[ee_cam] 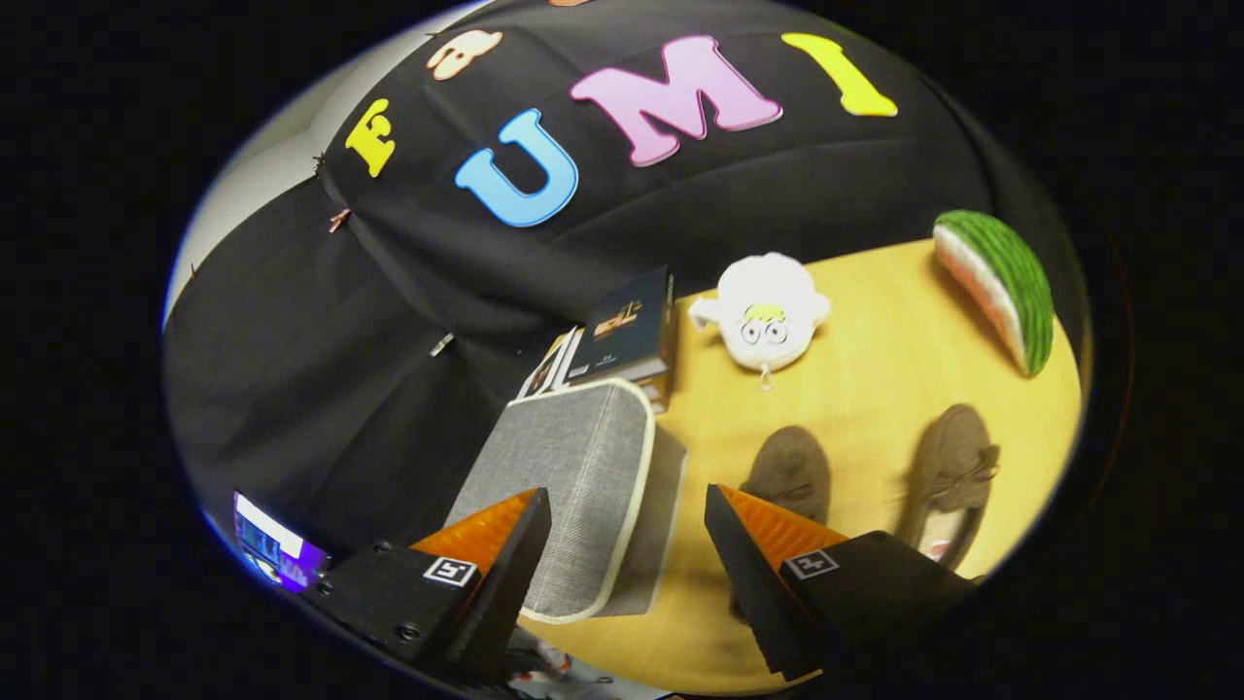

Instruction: Open the storage box then place both shoes into the box .Put the left shoe in first, then the right shoe, with the right side of both shoes facing outward in a uniform manner.

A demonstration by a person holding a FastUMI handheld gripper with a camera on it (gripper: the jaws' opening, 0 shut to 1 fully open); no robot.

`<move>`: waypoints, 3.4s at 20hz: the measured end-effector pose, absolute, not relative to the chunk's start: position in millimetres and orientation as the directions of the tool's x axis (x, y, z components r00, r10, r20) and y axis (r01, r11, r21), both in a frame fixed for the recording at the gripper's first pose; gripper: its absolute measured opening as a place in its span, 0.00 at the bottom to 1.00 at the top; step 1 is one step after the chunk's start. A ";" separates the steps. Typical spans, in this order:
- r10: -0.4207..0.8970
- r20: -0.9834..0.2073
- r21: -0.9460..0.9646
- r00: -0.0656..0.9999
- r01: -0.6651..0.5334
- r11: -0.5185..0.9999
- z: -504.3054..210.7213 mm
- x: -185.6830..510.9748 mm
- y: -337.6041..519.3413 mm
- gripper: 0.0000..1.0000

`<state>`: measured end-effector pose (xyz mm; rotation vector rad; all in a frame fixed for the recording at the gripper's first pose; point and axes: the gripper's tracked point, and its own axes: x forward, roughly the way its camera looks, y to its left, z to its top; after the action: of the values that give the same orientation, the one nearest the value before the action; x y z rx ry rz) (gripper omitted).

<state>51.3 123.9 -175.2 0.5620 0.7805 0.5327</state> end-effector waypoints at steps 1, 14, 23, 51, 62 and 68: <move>0.645 -0.498 0.651 0.580 -0.241 0.720 -183.2 51.9 127.0 0.98; 0.882 -0.356 0.928 0.310 0.007 0.372 -218.6 25.9 177.5 0.98; 0.919 -0.334 0.940 0.212 0.143 0.309 -221.4 17.1 209.4 0.71; 0.975 -0.156 0.988 0.157 0.037 0.152 -70.5 1.4 286.9 0.05; 0.972 -0.193 0.974 0.131 -0.094 0.206 -25.1 3.3 426.0 0.05; 0.948 -0.284 0.949 0.140 -0.097 0.299 -45.4 15.3 499.2 0.05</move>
<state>15.3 499.2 -45.4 0.9644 1.1608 0.9552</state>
